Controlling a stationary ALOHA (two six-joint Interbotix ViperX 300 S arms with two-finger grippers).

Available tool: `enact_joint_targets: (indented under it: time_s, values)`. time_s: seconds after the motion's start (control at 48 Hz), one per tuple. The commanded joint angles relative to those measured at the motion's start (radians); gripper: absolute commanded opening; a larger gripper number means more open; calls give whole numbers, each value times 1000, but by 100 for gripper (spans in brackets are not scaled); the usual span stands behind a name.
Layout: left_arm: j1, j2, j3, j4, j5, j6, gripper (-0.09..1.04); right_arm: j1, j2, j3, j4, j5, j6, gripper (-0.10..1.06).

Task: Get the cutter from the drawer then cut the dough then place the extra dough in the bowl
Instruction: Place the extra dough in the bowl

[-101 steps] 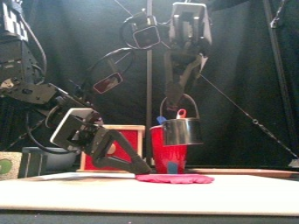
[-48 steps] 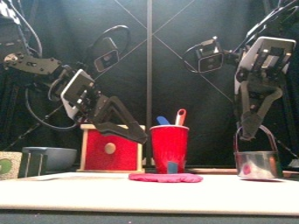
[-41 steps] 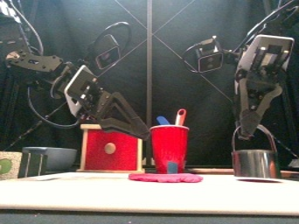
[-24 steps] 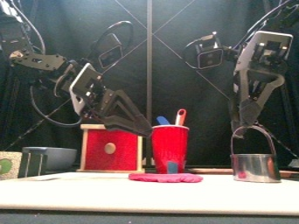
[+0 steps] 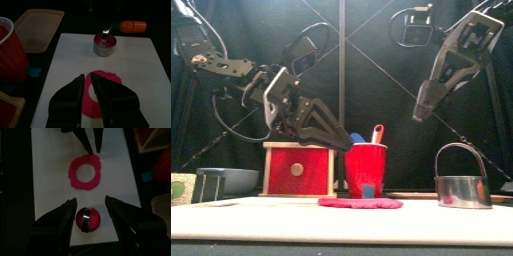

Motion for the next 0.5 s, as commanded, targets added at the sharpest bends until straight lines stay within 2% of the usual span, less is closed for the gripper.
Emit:
enact_joint_targets:
  time_s: [0.021, 0.229, 0.354, 0.5]
  values:
    - [6, -23, -44, -11, 12, 3, 63, -15, -55, 15, -32, -54, -3, 85]
    - [25, -14, -107, -15, 202, 0, 63, -41, -104, 72, -71, -94, 0, 85]
    - [55, -9, -169, -17, 402, 2, 63, -66, -133, 101, -72, -115, -2, 85]
    - [104, -14, -238, 18, 638, 8, 65, -72, -156, 115, -74, -118, -8, 85]
